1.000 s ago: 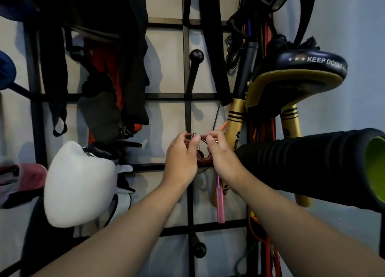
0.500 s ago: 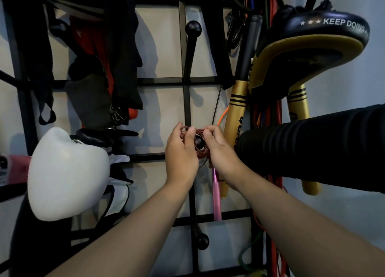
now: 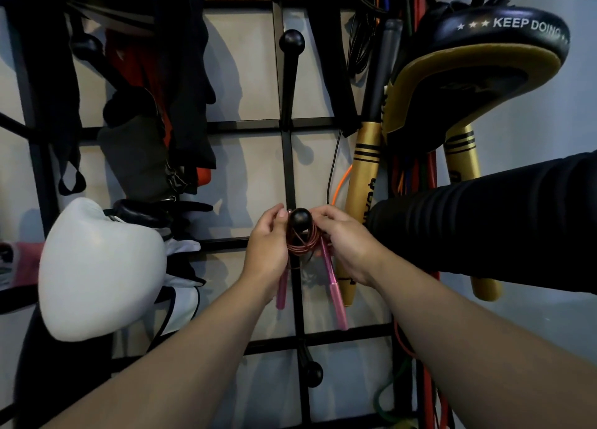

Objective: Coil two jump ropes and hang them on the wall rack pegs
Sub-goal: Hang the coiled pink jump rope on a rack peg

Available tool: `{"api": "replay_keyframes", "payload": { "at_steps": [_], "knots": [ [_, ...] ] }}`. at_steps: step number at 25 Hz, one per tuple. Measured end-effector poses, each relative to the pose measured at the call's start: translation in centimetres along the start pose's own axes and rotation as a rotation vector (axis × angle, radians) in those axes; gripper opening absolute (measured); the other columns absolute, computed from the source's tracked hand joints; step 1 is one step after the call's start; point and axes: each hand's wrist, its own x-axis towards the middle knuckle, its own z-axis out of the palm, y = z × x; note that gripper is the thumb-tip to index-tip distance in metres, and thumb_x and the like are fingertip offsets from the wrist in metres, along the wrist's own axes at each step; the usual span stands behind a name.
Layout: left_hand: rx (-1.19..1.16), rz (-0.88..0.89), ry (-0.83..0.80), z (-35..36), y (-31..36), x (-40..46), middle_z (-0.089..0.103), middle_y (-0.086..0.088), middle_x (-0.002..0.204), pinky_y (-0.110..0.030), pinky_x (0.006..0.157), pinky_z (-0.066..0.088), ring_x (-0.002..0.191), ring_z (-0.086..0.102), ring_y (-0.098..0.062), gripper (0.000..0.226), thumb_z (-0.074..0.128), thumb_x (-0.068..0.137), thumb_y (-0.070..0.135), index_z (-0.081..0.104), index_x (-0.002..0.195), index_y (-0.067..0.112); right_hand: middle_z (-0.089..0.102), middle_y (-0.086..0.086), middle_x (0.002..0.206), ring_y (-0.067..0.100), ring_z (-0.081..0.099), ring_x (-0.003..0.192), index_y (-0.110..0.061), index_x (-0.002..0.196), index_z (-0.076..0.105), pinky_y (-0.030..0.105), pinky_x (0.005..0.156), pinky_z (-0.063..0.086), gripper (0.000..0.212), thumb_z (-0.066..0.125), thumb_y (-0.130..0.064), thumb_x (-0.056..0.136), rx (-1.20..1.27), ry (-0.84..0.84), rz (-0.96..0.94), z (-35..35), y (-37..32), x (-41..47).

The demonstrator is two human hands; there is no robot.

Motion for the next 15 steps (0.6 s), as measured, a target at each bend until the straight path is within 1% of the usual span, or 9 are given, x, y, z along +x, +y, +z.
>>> {"api": "replay_keyframes", "payload": {
  "at_steps": [1,3,4,5,7,9,11,12,15],
  "knots": [
    [0.106,0.018,-0.032,-0.4,0.0,0.3,0.061,-0.002,0.14,-0.03,0.108,0.044,0.13,0.056,-0.016,0.038,0.042,0.11,0.034,0.057,0.142,0.021,0.071,0.011,0.101,0.018,0.064,0.085,-0.009,0.118,0.07,0.027,0.068,0.053,0.027,0.051,-0.025,0.107,-0.012,0.031,-0.02,-0.2,0.0,0.0],
    [0.302,0.051,-0.095,-1.5,0.1,1.3,0.065,-0.004,0.127,-0.029,0.099,0.047,0.116,0.061,-0.017,0.032,0.041,0.109,0.036,0.07,0.116,0.027,0.076,0.009,0.101,0.017,0.069,0.086,-0.009,0.11,0.076,0.025,0.072,0.057,0.02,0.063,-0.022,0.101,-0.046,0.118,-0.074,-0.3,0.0,0.2],
    [0.352,0.066,-0.114,-1.9,0.1,2.0,0.068,-0.009,0.124,-0.031,0.095,0.049,0.11,0.065,-0.018,0.032,0.044,0.108,0.036,0.074,0.109,0.025,0.077,0.006,0.095,0.016,0.071,0.084,-0.01,0.104,0.078,0.026,0.074,0.059,0.015,0.069,-0.021,0.097,-0.078,0.173,-0.106,-0.3,-0.1,0.5],
    [0.366,0.068,-0.117,-2.3,0.1,2.5,0.071,-0.012,0.119,-0.033,0.093,0.051,0.106,0.069,-0.02,0.03,0.049,0.107,0.033,0.076,0.109,0.02,0.075,0.002,0.086,0.014,0.07,0.078,-0.01,0.098,0.078,0.026,0.071,0.059,0.011,0.074,-0.02,0.093,-0.116,0.216,-0.129,-0.4,0.0,0.9],
    [0.297,0.021,-0.049,-2.4,0.3,3.2,0.077,-0.011,0.109,-0.035,0.088,0.055,0.102,0.072,-0.026,0.021,0.064,0.1,0.025,0.076,0.112,0.013,0.067,-0.001,0.068,0.01,0.062,0.057,-0.012,0.089,0.076,0.021,0.053,0.053,0.007,0.078,-0.019,0.091,-0.186,0.249,-0.114,-0.2,-0.2,1.5],
    [0.199,-0.011,0.08,-2.2,0.1,3.5,0.078,-0.008,0.094,-0.039,0.081,0.059,0.092,0.075,-0.029,0.009,0.077,0.09,0.02,0.076,0.097,0.015,0.063,0.006,0.062,0.015,0.058,0.047,-0.012,0.087,0.069,0.024,0.043,0.051,0.01,0.074,-0.017,0.095,-0.201,0.22,-0.063,0.1,-0.1,1.8],
    [0.18,0.0,0.11,-2.0,-0.5,3.7,0.077,-0.007,0.083,-0.043,0.081,0.062,0.085,0.075,-0.03,0.01,0.082,0.086,0.016,0.073,0.081,0.018,0.062,0.01,0.063,0.021,0.061,0.049,-0.011,0.086,0.065,0.028,0.047,0.056,0.012,0.069,-0.013,0.098,-0.178,0.181,-0.032,0.0,0.3,2.2],
    [0.176,0.001,0.093,-2.1,-0.9,3.9,0.076,-0.008,0.082,-0.043,0.082,0.062,0.085,0.075,-0.031,0.012,0.081,0.086,0.014,0.072,0.078,0.018,0.062,0.011,0.065,0.023,0.063,0.052,-0.011,0.085,0.064,0.03,0.051,0.058,0.013,0.068,-0.011,0.098,-0.173,0.171,-0.024,-0.2,0.5,2.3],
    [0.121,-0.013,0.001,-2.6,-1.7,4.6,0.074,-0.011,0.085,-0.038,0.081,0.062,0.083,0.072,-0.028,0.01,0.069,0.094,0.002,0.073,0.088,0.009,0.062,0.012,0.067,0.024,0.064,0.058,-0.012,0.084,0.066,0.034,0.062,0.062,0.015,0.067,-0.006,0.098,-0.184,0.165,-0.017,-0.5,1.6,3.3]
  ]
}}
